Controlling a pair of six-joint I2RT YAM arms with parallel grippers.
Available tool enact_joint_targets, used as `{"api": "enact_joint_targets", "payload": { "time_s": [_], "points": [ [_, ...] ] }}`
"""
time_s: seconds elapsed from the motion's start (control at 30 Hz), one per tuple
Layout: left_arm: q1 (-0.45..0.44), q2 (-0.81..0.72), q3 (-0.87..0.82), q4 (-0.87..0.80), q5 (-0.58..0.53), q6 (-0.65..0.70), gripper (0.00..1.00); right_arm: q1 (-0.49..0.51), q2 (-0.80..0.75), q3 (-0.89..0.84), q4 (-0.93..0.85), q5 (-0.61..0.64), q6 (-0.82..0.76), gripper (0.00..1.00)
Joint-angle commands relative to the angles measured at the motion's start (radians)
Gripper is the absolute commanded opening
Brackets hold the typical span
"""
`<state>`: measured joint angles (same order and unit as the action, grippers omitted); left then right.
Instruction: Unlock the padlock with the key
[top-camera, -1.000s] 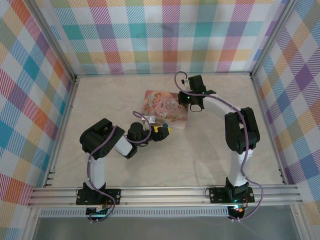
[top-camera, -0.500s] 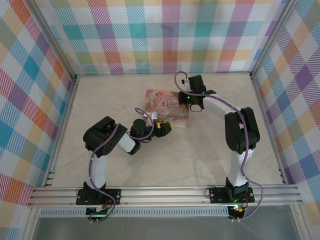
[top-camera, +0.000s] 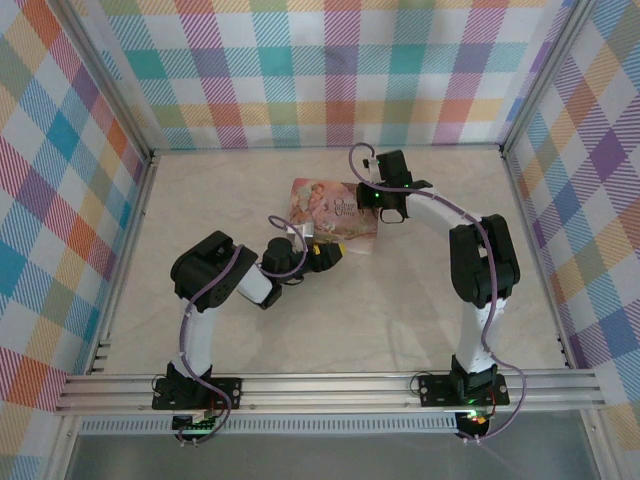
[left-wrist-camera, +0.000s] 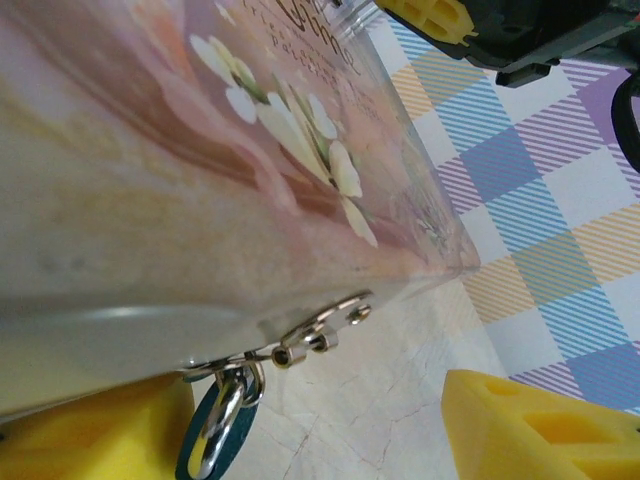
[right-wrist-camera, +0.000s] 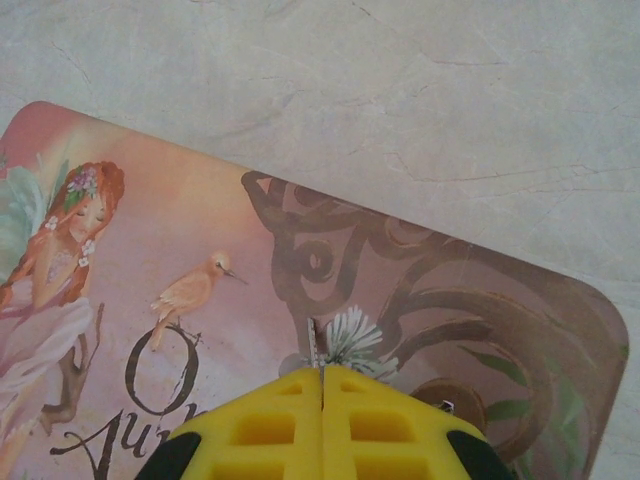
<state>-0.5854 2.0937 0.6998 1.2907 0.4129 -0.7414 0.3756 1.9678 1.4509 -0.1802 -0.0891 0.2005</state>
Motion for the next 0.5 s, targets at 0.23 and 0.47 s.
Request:
{"api": "enact_joint_targets", "payload": {
  "time_s": [0.23, 0.47],
  "points": [
    [0.019, 0.055, 0.032, -0.065, 0.056, -0.047, 0.52, 0.014, -0.018, -0.030, -0.028, -0.003, 0.002, 0.00],
    [0.036, 0.036, 0.021, -0.136, 0.045, -0.023, 0.40, 0.014, -0.030, -0.048, -0.019, 0.001, -0.002, 0.00]
  ]
}}
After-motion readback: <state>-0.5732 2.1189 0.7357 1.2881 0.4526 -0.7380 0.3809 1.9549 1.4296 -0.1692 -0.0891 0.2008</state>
